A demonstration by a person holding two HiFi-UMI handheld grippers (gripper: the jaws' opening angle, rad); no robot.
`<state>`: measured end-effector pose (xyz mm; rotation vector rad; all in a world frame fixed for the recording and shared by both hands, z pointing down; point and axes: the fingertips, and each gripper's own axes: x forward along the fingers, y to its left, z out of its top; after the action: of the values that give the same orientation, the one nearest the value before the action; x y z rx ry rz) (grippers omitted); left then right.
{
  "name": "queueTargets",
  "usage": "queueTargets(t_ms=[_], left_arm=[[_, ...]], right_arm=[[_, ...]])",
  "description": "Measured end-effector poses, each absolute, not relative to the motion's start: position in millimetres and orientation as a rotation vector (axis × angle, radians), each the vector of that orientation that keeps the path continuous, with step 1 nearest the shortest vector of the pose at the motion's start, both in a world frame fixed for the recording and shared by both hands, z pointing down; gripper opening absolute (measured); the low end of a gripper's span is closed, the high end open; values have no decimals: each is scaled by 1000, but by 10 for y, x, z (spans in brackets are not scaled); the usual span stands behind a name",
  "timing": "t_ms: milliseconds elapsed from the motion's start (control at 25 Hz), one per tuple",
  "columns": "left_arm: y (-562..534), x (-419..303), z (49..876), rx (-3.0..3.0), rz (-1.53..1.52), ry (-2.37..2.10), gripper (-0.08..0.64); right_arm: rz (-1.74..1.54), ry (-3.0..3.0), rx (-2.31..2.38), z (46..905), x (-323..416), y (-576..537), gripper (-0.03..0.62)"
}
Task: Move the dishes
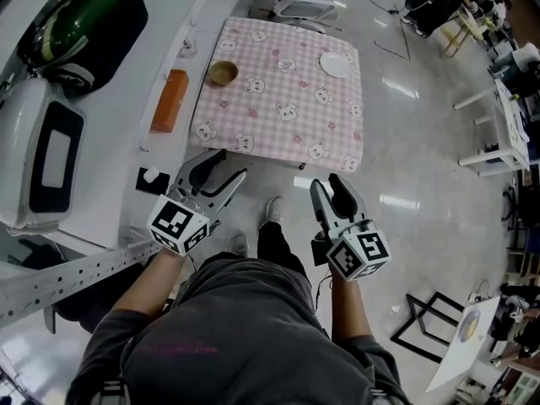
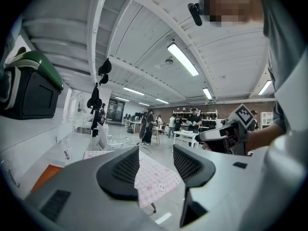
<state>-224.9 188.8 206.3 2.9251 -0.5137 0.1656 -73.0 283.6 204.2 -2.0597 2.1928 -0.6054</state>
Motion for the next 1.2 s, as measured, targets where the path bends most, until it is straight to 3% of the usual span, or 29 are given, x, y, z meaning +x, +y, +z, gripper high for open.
queueTargets(t_ms=[1200], left_arm=[[313, -480, 2460, 2851, 278, -686, 219]], right_arm=[[-739, 2323, -1902, 2516, 1124, 1089, 163]])
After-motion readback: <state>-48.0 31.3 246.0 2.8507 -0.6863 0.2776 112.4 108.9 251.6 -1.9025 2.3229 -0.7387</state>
